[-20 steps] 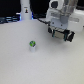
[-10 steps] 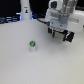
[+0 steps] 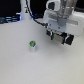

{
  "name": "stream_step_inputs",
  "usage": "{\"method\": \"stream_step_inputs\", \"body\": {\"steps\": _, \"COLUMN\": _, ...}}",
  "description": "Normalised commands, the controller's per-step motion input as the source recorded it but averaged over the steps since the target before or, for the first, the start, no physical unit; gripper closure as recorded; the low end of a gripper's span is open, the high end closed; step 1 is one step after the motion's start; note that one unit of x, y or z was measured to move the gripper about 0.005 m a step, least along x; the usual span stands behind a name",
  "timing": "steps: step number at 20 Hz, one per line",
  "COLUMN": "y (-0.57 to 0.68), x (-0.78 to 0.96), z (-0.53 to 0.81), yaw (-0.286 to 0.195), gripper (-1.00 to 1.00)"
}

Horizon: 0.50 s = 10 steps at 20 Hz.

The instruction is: Open the kcup holder, insert the kcup into the holder, and close the kcup holder

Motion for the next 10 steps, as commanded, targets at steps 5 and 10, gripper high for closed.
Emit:
{"method": "stream_step_inputs", "body": {"steps": 5, "y": -0.06, "x": 0.31, "z": 0.35, "yaw": -0.077, "gripper": 1.0}}
{"method": "stream_step_inputs", "body": {"steps": 10, "y": -0.19, "x": 0.22, "z": 0.45, "yaw": -0.141, "gripper": -1.0}}
